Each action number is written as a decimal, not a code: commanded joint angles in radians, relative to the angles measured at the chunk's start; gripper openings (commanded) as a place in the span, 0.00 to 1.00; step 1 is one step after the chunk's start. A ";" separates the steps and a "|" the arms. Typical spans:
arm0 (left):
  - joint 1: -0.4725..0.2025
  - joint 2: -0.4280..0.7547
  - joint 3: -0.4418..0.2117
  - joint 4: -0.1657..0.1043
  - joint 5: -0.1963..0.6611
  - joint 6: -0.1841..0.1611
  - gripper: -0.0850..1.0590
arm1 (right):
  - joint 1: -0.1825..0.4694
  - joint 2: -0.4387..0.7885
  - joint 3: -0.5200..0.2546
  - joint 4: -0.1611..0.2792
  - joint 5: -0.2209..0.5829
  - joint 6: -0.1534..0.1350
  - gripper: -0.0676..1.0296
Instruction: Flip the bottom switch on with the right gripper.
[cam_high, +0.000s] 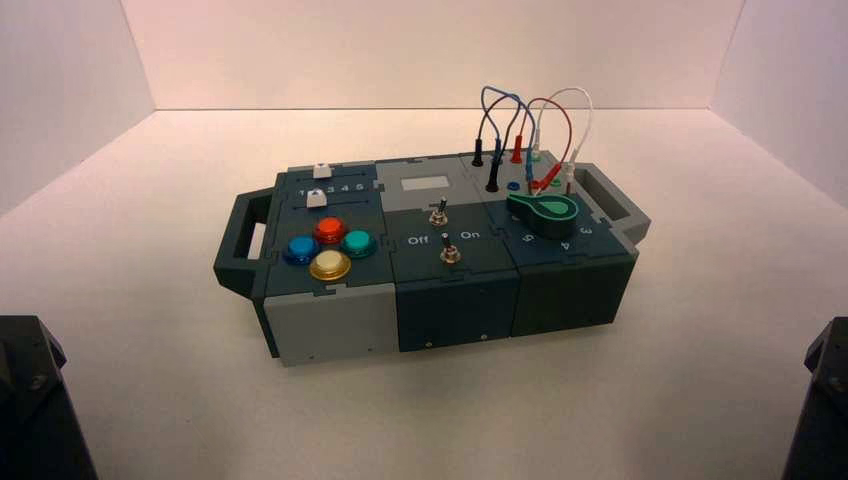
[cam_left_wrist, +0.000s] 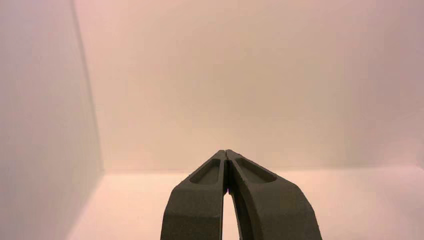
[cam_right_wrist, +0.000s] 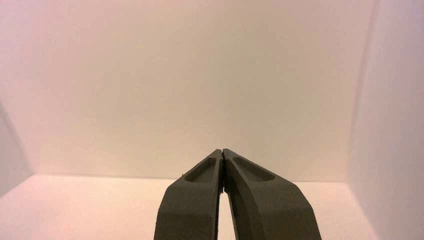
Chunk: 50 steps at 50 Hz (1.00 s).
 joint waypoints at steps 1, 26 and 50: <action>-0.044 0.014 -0.084 -0.015 0.198 -0.018 0.05 | 0.020 0.021 -0.012 0.003 0.005 0.003 0.04; -0.049 0.118 -0.167 -0.132 0.741 -0.164 0.05 | 0.130 0.091 -0.100 0.018 0.212 0.006 0.04; -0.138 0.463 -0.161 -0.242 0.753 -0.170 0.05 | 0.250 0.161 -0.161 0.114 0.399 0.006 0.04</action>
